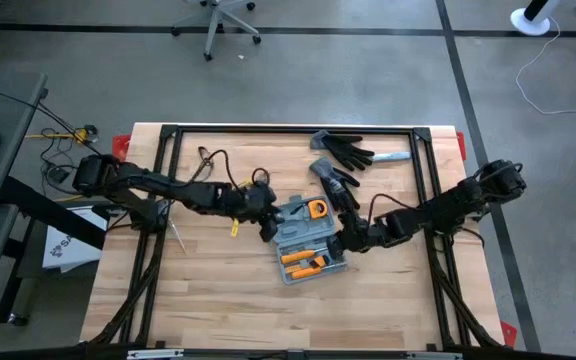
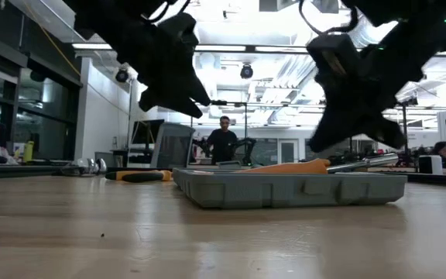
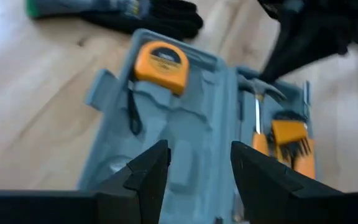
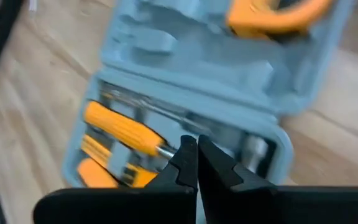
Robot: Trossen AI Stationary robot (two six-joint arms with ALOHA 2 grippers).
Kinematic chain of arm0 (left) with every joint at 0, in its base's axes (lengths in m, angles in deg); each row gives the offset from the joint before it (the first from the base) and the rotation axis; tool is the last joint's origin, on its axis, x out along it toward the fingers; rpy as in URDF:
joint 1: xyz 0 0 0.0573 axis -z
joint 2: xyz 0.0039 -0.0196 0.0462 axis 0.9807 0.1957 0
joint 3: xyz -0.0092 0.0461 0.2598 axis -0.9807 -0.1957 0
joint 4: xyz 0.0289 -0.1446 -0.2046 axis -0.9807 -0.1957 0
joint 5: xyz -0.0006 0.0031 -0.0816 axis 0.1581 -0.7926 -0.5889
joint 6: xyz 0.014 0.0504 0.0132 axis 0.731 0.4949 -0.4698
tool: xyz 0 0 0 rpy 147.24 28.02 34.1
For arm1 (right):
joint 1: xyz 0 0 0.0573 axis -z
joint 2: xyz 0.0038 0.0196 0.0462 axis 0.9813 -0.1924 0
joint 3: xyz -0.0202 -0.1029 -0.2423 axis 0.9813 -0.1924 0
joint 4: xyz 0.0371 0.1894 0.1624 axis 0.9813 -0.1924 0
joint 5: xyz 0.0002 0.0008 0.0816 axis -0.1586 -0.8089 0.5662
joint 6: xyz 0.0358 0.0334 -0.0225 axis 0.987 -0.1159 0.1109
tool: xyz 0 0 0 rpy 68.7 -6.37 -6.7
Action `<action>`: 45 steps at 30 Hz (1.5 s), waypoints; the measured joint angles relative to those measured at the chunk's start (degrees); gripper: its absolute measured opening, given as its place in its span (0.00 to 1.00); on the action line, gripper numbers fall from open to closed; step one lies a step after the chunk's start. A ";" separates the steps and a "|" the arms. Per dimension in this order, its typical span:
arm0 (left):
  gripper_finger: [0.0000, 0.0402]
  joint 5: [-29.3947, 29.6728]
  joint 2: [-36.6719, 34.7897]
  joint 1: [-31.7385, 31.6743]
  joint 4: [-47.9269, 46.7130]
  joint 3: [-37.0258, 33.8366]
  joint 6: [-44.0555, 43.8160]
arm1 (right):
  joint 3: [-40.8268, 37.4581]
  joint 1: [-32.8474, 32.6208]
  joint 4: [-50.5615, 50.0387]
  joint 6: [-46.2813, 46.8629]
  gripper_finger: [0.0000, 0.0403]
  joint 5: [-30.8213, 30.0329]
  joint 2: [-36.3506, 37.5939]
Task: Prefit tool cases
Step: Remove the yellow screwdriver handle from the gray toolbox
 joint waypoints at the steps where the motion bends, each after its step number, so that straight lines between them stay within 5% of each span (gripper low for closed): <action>1: 0.41 0.22 0.16 0.66 0.00 0.00 0.00 | 0.00 0.60 1.15 -1.97 0.00 0.61 0.00; 10: 0.41 1.38 3.06 5.31 0.02 0.00 -2.25 | 0.00 3.24 4.37 -23.60 0.00 13.22 0.00; 17: 0.41 1.47 3.94 8.16 -0.06 0.00 -3.89 | 0.00 -0.90 2.03 -36.43 0.00 23.53 0.00; 32: 0.41 2.61 3.94 8.94 -0.06 0.00 -4.98 | 0.00 -4.07 -1.93 -46.92 0.26 16.56 0.00; 45: 0.41 3.48 3.94 8.92 -0.07 0.00 -5.01 | 0.00 -4.07 -5.76 -47.75 0.28 16.56 -0.02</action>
